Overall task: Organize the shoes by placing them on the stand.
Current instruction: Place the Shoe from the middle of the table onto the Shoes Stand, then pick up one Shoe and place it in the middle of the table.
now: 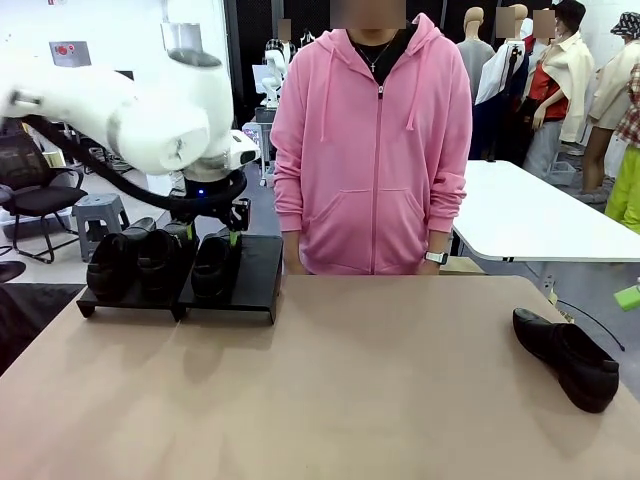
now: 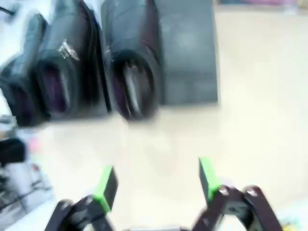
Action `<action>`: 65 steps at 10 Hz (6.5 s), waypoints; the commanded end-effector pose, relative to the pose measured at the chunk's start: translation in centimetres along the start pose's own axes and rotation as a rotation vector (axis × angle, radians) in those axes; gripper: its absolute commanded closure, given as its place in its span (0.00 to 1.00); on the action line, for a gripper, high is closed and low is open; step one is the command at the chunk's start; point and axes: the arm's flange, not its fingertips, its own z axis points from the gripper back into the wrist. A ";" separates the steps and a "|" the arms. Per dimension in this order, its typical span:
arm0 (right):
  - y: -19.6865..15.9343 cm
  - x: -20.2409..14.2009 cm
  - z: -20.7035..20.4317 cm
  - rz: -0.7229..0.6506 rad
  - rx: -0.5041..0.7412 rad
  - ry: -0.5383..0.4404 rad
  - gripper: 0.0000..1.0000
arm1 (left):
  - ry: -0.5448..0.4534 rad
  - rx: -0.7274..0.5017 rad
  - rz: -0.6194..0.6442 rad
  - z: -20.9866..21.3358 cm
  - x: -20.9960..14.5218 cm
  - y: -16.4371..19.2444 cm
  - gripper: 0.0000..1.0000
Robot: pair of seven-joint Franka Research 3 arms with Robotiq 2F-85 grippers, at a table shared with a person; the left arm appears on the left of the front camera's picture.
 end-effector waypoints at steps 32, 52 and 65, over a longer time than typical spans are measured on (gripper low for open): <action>0.6 7.2 -8.2 0.467 -0.800 -0.326 0.00 | -0.083 -0.967 0.620 -0.6 -17.8 24.5 0.00; -9.5 20.8 -19.5 0.158 -0.764 0.091 0.60 | -0.083 -0.967 0.620 -0.6 -17.8 24.5 0.00; -2.9 17.3 -13.2 0.248 -0.857 -0.050 1.00 | -0.083 -0.967 0.620 -0.6 -17.8 24.5 0.00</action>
